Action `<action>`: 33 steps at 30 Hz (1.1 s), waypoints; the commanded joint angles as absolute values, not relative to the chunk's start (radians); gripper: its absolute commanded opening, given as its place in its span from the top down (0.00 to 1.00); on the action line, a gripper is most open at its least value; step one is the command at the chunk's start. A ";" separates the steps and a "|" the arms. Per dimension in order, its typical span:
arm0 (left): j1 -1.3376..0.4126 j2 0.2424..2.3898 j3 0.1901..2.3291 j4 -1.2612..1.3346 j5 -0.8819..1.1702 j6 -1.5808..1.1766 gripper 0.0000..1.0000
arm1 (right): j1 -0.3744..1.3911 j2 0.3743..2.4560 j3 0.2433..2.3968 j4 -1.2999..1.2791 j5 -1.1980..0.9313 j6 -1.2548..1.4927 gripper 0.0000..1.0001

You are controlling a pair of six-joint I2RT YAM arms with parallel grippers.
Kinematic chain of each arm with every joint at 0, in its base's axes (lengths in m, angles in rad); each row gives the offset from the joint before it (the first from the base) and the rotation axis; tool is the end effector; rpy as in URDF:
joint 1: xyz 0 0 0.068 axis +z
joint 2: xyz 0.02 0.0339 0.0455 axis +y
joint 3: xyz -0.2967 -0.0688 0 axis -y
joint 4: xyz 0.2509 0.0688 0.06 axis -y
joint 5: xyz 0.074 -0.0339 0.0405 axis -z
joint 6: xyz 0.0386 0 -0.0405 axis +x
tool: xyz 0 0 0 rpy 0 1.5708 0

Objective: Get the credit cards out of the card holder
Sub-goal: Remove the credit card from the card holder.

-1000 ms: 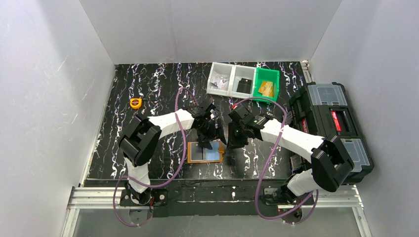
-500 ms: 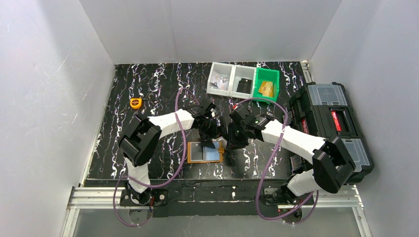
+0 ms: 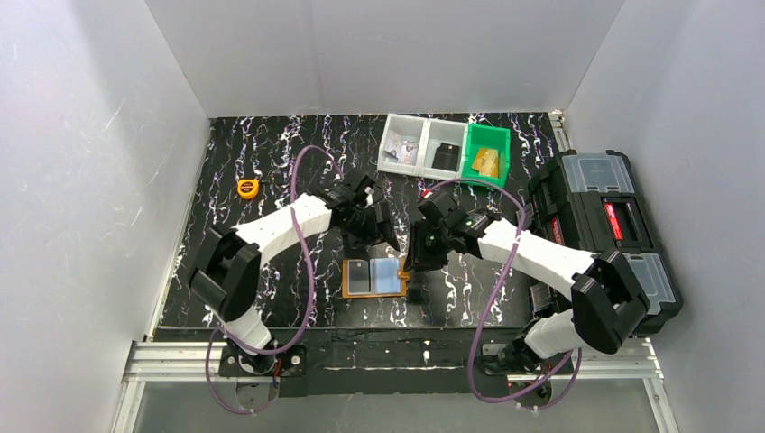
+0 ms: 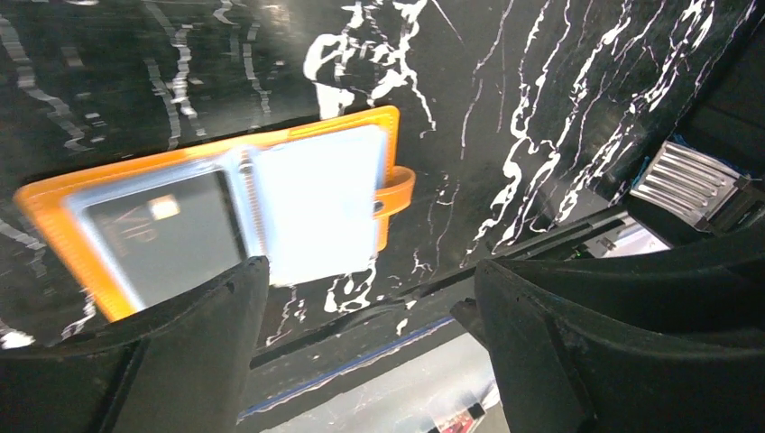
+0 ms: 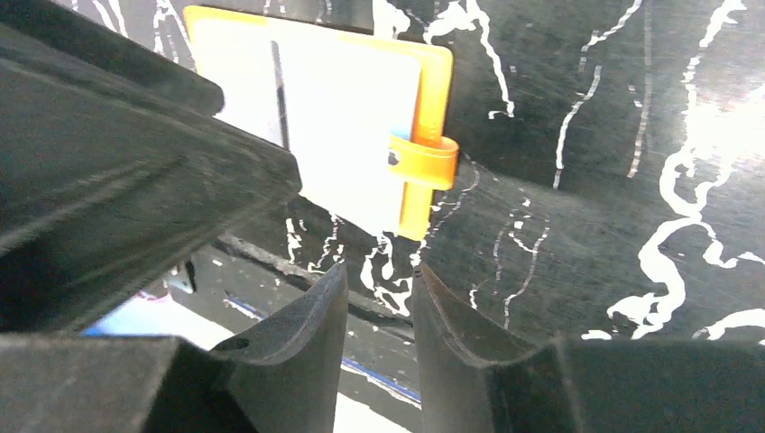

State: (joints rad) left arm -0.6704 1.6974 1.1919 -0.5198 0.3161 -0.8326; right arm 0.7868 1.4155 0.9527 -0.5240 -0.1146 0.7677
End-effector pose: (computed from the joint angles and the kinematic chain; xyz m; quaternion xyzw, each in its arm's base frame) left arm 0.2773 -0.2352 0.2442 -0.0348 0.9513 -0.2924 0.0909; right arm 0.1998 0.2066 0.2546 -0.0256 0.9559 0.2407 0.1664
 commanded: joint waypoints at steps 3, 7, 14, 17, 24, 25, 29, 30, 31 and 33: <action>-0.606 1.559 1.145 -0.688 0.174 -0.736 0.21 | 0.801 1.478 1.005 -0.402 -0.254 0.811 0.60; -0.558 1.514 1.073 -0.704 0.162 -0.704 0.33 | 0.805 1.543 1.014 -0.305 -0.356 0.860 0.61; -0.535 1.521 1.014 -0.681 0.178 -0.680 0.66 | 0.813 1.668 1.051 -0.205 -0.433 0.909 0.64; -0.535 1.551 1.006 -0.661 0.189 -0.678 0.74 | 0.814 1.722 1.063 -0.174 -0.462 0.927 0.66; -0.535 1.609 0.991 -0.614 0.198 -0.683 0.82 | 0.819 1.786 1.074 -0.152 -0.471 0.943 0.67; -0.535 1.615 0.986 -0.607 0.199 -0.685 0.83 | 0.819 1.793 1.072 -0.149 -0.471 0.942 0.67; -0.535 1.641 0.979 -0.590 0.198 -0.686 0.84 | 0.819 1.812 1.067 -0.146 -0.467 0.940 0.68; -0.535 1.646 0.976 -0.588 0.198 -0.688 0.85 | 0.819 1.816 1.065 -0.144 -0.466 0.938 0.68; -0.535 1.653 0.975 -0.587 0.199 -0.689 0.86 | 0.819 1.821 1.064 -0.145 -0.465 0.938 0.68; -0.539 1.662 0.969 -0.584 0.198 -0.693 0.88 | 0.820 1.832 1.062 -0.143 -0.466 0.936 0.68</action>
